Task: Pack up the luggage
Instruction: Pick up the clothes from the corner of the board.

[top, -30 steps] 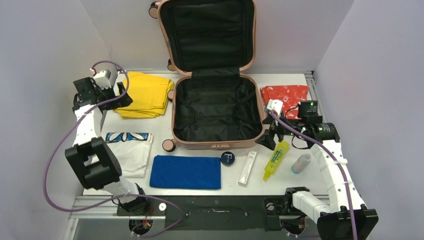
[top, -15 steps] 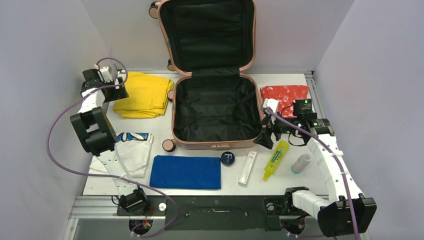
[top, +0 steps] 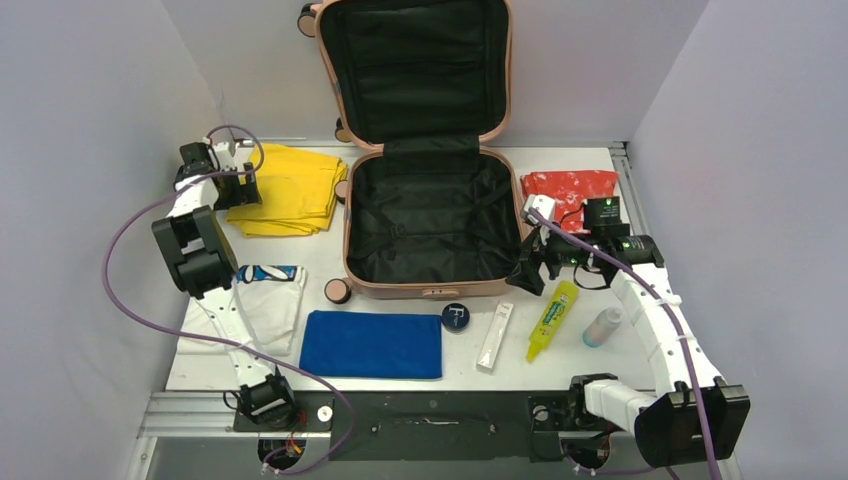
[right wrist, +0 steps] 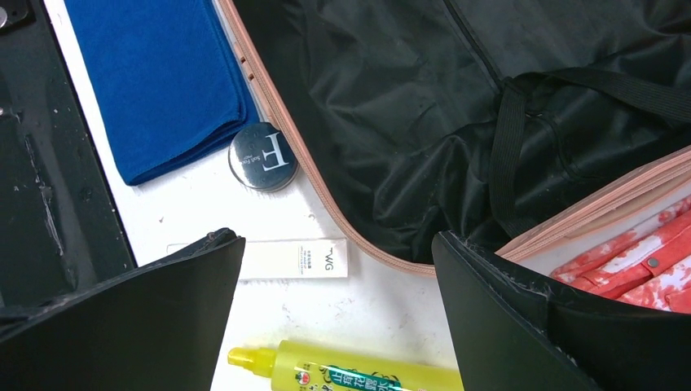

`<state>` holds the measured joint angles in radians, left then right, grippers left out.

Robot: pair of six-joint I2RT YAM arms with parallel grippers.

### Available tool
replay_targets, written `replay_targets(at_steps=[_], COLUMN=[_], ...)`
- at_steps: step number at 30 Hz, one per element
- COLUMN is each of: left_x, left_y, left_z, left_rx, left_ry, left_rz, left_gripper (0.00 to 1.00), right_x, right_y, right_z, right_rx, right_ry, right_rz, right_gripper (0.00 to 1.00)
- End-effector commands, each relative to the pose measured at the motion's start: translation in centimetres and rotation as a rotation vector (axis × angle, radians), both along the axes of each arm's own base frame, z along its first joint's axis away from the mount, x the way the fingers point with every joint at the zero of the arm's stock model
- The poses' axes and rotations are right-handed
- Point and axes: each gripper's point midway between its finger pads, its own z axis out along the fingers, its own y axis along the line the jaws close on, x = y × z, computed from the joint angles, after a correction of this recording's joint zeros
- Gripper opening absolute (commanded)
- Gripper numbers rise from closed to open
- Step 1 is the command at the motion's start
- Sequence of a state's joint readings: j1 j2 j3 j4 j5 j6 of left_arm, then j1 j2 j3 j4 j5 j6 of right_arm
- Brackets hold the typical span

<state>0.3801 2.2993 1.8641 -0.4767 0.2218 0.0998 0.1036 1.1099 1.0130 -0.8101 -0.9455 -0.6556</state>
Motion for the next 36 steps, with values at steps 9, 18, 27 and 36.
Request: replay_targets(at_steps=[9,18,27,36], left_x=[0.3,-0.2,-0.1,0.3], left_y=[-0.5,-2.4,-2.4,-2.8], left_z=[-1.9,-3.0,-3.2,-0.7], left_rx=[0.023,-0.093,-0.115,-0.092], left_ry=[0.074,0.113,0.121,0.077], left_rz=[-0.032,-0.082,-0.059,-0.039], left_gripper=[0.9,0.71,0.34,0.0], right_x=[1.5,1.3,0.9,0.7], right_y=[-0.1,0.1,0.4,1.4], right_z=[0.6,1.4,3.1,3.6], right_rx=[0.01,0.006,-0.017,-0.037], right_ry=[0.013,-0.008,-0.088,-0.104], right_rz=[-0.018,0.001,0.02,0.062], right_gripper=[0.9,0.9,0.9,0.9])
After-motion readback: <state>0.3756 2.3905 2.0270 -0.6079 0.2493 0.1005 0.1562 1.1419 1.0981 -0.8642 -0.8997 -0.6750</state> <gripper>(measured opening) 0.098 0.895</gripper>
